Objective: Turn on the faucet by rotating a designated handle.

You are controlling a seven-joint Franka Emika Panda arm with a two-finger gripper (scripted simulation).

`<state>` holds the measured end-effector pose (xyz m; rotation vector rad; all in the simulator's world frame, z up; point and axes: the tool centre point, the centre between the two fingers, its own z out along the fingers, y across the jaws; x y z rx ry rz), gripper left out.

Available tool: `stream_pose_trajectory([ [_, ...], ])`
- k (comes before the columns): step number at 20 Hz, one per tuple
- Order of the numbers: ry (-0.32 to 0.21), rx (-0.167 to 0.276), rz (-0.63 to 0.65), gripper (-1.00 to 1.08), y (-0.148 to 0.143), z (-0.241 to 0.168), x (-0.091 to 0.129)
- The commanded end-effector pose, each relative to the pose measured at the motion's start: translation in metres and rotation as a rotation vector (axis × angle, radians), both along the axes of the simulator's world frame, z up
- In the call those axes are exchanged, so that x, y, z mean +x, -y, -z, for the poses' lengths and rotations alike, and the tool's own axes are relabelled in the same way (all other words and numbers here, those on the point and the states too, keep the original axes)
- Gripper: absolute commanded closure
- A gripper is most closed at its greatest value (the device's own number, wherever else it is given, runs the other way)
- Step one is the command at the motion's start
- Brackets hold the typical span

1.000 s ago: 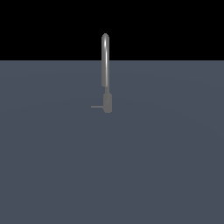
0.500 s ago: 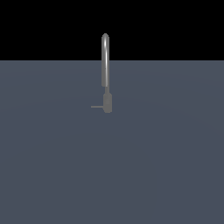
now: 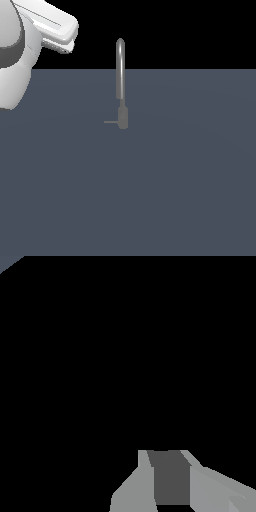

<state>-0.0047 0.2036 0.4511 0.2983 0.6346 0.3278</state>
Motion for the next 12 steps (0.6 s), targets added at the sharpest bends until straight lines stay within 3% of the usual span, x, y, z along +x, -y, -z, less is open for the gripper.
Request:
stream_pose_trajectory([
  [1,-0.078,-0.069,-0.008,1.08,0.002,0.035,0.014],
  [7,-0.278,-0.214,-0.022,1.08,0.017,0.126,0.040],
  [12,-0.440,-0.305,-0.027,1.08,0.037,0.197,0.050],
])
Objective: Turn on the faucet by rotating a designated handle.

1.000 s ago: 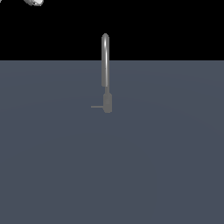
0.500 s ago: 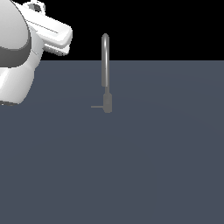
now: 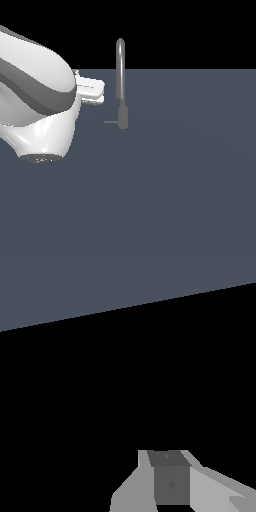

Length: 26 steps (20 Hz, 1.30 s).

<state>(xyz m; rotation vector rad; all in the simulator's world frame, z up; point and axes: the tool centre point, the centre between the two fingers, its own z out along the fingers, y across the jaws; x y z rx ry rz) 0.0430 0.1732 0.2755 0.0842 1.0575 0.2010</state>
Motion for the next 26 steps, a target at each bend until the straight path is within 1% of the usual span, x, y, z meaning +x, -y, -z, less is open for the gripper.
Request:
stream_pose_trajectory([
  [1,-0.077,-0.040,0.001,1.08,0.010,0.034,0.003],
  [6,-0.191,-0.093,0.005,1.08,0.028,0.083,0.003],
  [10,-0.254,-0.120,0.008,1.08,0.038,0.110,0.001],
  [17,-0.371,-0.180,-0.005,1.08,0.042,0.161,-0.007],
  [19,-0.392,-0.190,-0.008,1.08,0.043,0.170,-0.009],
  [22,-0.410,-0.199,-0.010,1.08,0.044,0.178,-0.011],
  [26,-0.418,-0.203,-0.011,1.08,0.044,0.182,-0.012],
])
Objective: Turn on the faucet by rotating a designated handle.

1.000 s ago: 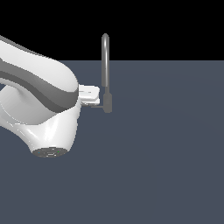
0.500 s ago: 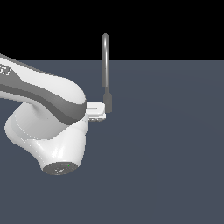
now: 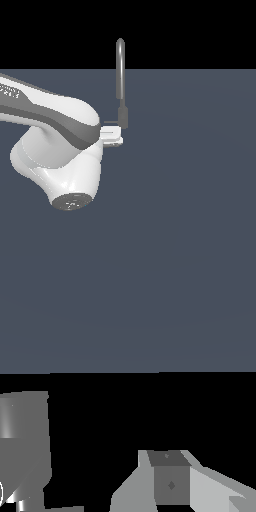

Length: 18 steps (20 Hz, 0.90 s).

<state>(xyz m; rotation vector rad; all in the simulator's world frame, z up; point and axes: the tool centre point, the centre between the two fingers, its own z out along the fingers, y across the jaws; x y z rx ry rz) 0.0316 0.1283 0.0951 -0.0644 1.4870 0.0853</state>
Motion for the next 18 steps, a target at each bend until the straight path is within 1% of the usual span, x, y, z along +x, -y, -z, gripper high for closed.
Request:
stream_pose_trajectory([
  [1,-0.002,-0.002,-0.003,1.08,-0.002,0.001,0.000],
  [4,-0.002,-0.002,-0.002,1.08,-0.001,0.001,0.000],
  [7,-0.005,0.004,0.008,1.08,0.006,0.002,0.000],
  [12,-0.013,0.013,0.043,1.08,0.032,0.002,0.001],
  [16,-0.029,0.001,0.074,1.08,0.055,0.004,0.002],
  [18,-0.043,-0.007,0.082,1.08,0.061,0.008,0.001],
])
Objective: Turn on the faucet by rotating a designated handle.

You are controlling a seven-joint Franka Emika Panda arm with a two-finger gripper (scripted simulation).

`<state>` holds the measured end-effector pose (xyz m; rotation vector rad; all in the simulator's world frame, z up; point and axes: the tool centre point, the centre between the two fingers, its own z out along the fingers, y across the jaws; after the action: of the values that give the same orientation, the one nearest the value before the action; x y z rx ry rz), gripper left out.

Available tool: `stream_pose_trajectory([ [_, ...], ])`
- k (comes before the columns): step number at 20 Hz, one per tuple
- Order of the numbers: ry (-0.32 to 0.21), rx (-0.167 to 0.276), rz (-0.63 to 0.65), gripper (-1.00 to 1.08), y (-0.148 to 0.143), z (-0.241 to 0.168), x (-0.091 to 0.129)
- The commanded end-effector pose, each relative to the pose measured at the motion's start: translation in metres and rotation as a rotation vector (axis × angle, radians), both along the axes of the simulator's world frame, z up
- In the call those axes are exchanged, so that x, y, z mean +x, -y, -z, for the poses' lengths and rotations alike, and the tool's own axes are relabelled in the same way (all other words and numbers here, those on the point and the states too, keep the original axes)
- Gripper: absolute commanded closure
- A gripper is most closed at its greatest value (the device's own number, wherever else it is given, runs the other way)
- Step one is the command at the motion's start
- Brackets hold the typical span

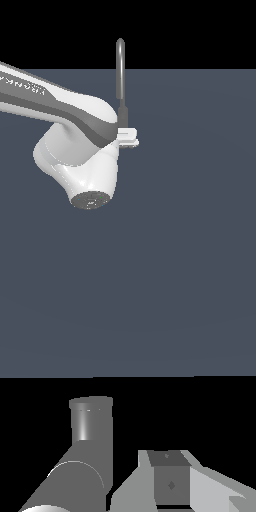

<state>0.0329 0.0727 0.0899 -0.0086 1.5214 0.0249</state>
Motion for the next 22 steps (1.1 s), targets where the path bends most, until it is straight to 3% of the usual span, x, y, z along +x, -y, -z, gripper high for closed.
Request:
stream_pose_trajectory([
  [1,-0.018,-0.008,0.009,1.08,0.008,0.006,-0.001],
  [11,-0.048,-0.011,0.007,1.08,0.010,0.019,-0.006],
  [22,-0.049,-0.011,0.007,1.08,-0.004,-0.020,-0.006],
])
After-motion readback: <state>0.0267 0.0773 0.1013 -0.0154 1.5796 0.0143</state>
